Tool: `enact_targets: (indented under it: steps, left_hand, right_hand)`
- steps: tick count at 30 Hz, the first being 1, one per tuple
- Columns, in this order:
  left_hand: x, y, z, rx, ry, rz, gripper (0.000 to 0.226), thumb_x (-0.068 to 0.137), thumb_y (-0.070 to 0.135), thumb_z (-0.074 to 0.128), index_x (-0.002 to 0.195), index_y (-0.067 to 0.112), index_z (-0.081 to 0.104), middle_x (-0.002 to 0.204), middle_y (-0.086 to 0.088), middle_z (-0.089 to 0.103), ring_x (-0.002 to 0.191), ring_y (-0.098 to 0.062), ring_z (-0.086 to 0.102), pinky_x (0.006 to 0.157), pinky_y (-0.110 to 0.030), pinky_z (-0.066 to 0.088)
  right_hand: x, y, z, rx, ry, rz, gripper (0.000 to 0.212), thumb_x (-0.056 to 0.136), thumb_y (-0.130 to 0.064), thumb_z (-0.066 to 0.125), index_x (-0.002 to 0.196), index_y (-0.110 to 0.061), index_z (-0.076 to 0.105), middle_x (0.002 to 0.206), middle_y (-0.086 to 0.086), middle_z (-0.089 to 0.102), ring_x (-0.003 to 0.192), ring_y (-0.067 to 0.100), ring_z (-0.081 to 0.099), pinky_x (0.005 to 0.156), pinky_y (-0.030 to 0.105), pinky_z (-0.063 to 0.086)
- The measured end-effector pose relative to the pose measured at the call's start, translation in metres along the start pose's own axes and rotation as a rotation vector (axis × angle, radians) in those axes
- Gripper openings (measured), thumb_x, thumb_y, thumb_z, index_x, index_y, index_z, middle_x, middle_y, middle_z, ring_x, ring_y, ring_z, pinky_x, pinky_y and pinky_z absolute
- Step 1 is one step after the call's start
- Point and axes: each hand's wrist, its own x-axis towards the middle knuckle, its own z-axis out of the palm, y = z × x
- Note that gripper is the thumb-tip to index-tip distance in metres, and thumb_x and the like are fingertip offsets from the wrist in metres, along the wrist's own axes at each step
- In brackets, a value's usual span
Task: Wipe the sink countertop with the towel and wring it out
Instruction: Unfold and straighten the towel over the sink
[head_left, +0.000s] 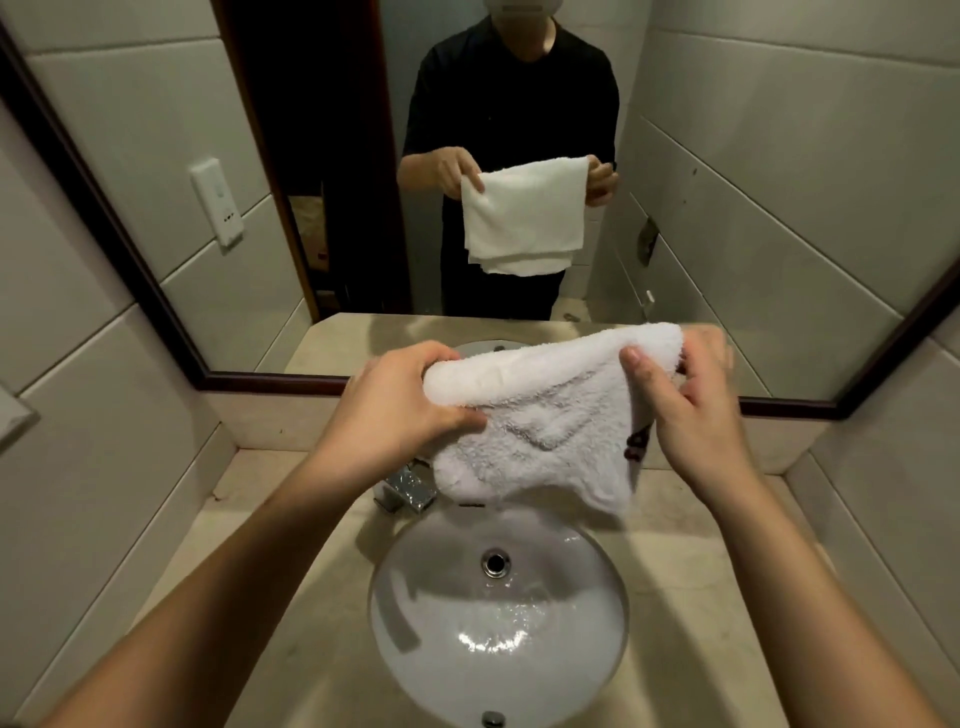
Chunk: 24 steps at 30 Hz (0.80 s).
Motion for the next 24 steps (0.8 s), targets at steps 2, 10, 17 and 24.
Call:
enact_targets:
  steps: [2, 10, 17, 24]
  left_hand:
    - [0.000, 0.004, -0.001, 0.173, 0.112, 0.072, 0.037, 0.069, 0.051, 0.089, 0.093, 0.031, 0.071, 0.085, 0.011, 0.070, 0.091, -0.015, 0.064, 0.068, -0.034, 0.041]
    - [0.007, -0.007, -0.009, -0.508, -0.138, 0.014, 0.043, 0.064, 0.030, 0.096, 0.081, 0.015, 0.060, 0.080, 0.008, 0.069, 0.077, -0.010, 0.065, 0.068, -0.030, 0.051]
    - [-0.015, -0.014, 0.012, -1.158, -0.113, -0.131, 0.036, 0.081, 0.014, 0.079, 0.107, 0.005, 0.056, 0.098, -0.012, 0.072, 0.092, -0.028, 0.072, 0.077, -0.040, 0.063]
    - [-0.025, -0.029, 0.025, -1.362, -0.354, -0.307, 0.056, 0.092, 0.020, 0.070, 0.142, 0.003, 0.053, 0.137, -0.020, 0.067, 0.124, -0.034, 0.066, 0.097, -0.045, 0.059]
  right_hand:
    - [0.002, -0.003, 0.003, -0.008, -0.010, -0.036, 0.028, 0.099, -0.047, 0.058, 0.102, -0.019, 0.059, 0.137, -0.015, 0.042, 0.136, 0.013, 0.042, 0.113, 0.035, 0.036]
    - [0.008, -0.022, 0.011, 0.284, 0.078, 0.020, 0.018, 0.102, -0.040, 0.063, 0.093, -0.029, 0.053, 0.081, -0.027, 0.061, 0.078, 0.000, 0.056, 0.073, 0.030, 0.047]
    - [0.005, -0.034, 0.016, 0.262, 0.094, 0.038, 0.026, 0.102, -0.042, 0.063, 0.091, -0.023, 0.050, 0.079, -0.023, 0.056, 0.076, 0.006, 0.054, 0.070, 0.031, 0.048]
    - [-0.002, -0.026, 0.027, 0.302, 0.176, 0.127, 0.034, 0.101, -0.038, 0.065, 0.091, -0.009, 0.050, 0.079, -0.010, 0.056, 0.071, 0.009, 0.050, 0.065, 0.032, 0.045]
